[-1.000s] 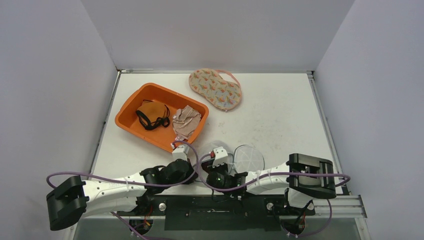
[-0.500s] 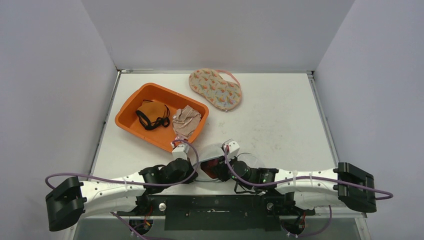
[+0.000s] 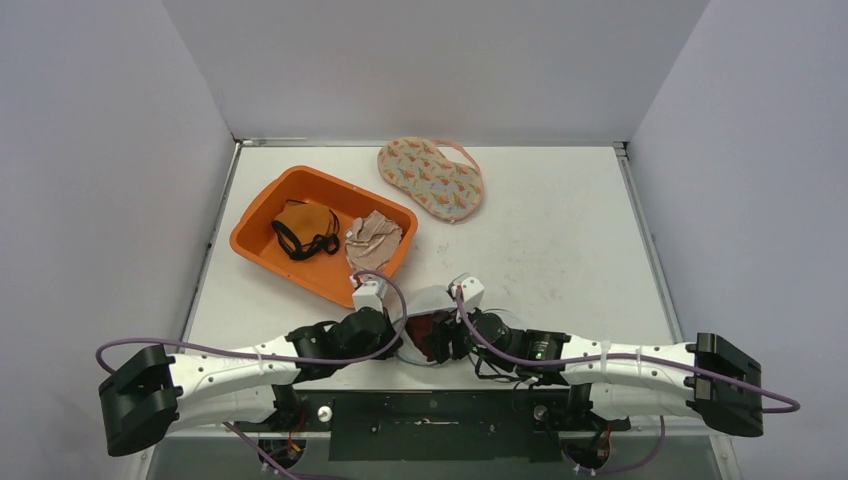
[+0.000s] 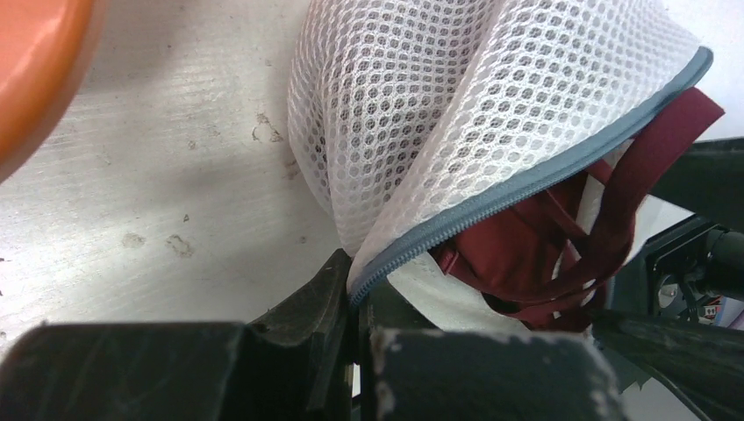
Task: Unzip the laundry bag and remove the bra
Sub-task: Pick up the bra from the laundry bag.
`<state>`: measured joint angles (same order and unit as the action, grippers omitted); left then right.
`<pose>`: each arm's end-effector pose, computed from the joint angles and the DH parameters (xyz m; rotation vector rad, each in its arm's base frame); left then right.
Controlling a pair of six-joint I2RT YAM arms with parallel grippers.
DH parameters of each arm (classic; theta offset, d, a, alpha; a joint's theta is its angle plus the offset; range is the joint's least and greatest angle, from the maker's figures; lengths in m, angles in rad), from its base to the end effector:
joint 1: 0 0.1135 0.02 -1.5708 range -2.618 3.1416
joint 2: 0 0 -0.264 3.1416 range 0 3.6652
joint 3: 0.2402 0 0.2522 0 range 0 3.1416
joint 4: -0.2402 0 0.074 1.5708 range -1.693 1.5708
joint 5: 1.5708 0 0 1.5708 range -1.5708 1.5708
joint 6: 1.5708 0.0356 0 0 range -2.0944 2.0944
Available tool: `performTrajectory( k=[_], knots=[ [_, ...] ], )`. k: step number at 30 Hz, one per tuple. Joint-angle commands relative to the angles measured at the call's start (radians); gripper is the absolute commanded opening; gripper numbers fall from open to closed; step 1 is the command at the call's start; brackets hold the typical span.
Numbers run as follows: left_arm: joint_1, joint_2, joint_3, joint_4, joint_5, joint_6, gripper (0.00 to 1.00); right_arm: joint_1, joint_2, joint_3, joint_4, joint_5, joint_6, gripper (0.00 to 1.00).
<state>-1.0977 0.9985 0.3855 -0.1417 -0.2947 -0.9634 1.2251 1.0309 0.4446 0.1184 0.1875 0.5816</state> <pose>0.0961 -0.1650 0.1695 0.0074 2.3943 -0.7034 0.0804 0.2036 0.2052 -0.5645 2.0885 0.9177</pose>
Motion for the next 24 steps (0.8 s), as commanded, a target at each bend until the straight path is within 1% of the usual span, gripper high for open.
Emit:
performTrajectory(
  k=[1, 3, 8, 13, 19, 24],
  knots=[
    [0.004, 0.016, -0.016, 0.044, 0.012, 0.019, 0.00, 0.031, 0.041, 0.064, -0.007, 0.107, -0.018, 0.63],
    [0.005, 0.020, -0.033, 0.044, 0.012, 0.012, 0.00, 0.051, 0.079, 0.090, -0.003, 0.143, -0.033, 0.65],
    [0.005, 0.017, -0.066, 0.049, 0.015, 0.003, 0.00, 0.077, 0.221, 0.175, -0.010, 0.171, -0.076, 0.68],
    [0.005, -0.004, -0.080, 0.041, 0.009, -0.007, 0.00, 0.086, 0.356, 0.242, -0.019, 0.223, -0.075, 0.73],
    [0.004, -0.036, -0.093, 0.021, 0.002, -0.022, 0.00, 0.097, 0.483, 0.277, -0.007, 0.243, -0.071, 0.72],
    [0.004, -0.053, -0.099, 0.022, 0.000, -0.024, 0.00, 0.097, 0.533, 0.255, 0.042, 0.331, -0.004, 0.69]
  ],
)
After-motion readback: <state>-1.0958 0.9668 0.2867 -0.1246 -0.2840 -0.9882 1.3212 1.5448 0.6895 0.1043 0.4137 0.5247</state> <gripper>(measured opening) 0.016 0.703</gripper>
